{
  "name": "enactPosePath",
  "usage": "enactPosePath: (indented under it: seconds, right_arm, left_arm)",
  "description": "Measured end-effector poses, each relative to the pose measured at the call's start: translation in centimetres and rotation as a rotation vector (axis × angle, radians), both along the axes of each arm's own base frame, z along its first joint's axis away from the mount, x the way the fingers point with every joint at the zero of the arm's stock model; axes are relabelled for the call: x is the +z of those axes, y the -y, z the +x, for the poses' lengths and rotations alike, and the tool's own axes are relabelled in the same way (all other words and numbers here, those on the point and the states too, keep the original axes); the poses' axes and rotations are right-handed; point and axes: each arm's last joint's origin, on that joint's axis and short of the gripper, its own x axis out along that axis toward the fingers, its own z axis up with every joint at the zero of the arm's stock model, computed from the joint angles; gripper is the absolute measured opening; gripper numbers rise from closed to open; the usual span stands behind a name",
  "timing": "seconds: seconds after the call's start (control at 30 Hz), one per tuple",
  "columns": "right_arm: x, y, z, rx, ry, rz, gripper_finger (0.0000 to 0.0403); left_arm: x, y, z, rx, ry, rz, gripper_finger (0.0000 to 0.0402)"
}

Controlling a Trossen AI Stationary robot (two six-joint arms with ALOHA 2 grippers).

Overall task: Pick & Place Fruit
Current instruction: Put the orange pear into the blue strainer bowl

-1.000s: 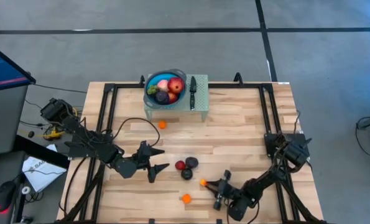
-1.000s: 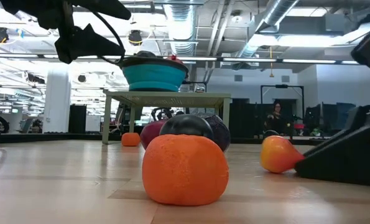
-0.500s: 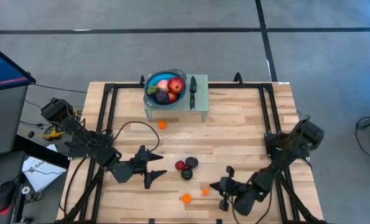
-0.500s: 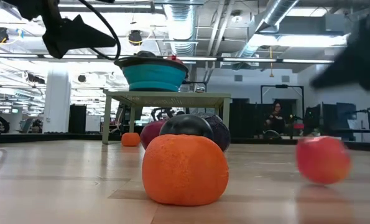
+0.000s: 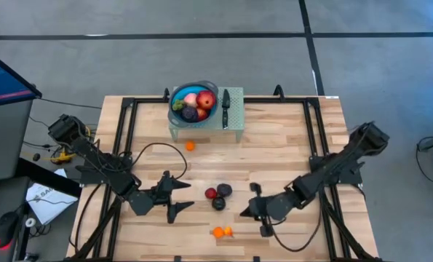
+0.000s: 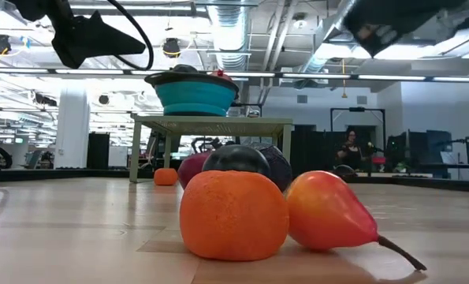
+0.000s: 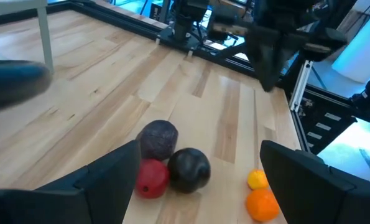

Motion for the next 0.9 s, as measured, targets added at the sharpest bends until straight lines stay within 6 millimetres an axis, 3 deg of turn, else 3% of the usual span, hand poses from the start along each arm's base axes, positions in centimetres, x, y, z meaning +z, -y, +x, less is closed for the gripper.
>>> enactPosePath:
  seconds: [0.23, 0.57, 0.73, 0.9]
  right_arm:
    - [-0.7, -1.3, 2.5, 0.408, -0.059, -0.013, 0.0054]
    - [-0.9, -4.7, 7.4, 0.822, -0.177, -0.416, 0.0163]
    - [-1.9, -5.7, 9.1, 0.857, -0.324, -0.486, 0.0203]
    - [-3.4, -6.7, 8.9, 0.769, -0.513, -0.431, 0.0221]
  left_arm:
    - [0.0, -0.1, 0.1, 0.0, -0.002, 0.023, 0.0324]
    - [0.0, -0.1, 0.1, -0.001, -0.002, 0.031, 0.0324]
    - [0.1, -0.1, 0.1, -0.005, 0.0, 0.039, 0.0324]
    - [0.1, -0.1, 0.1, -0.008, 0.003, 0.033, 0.0324]
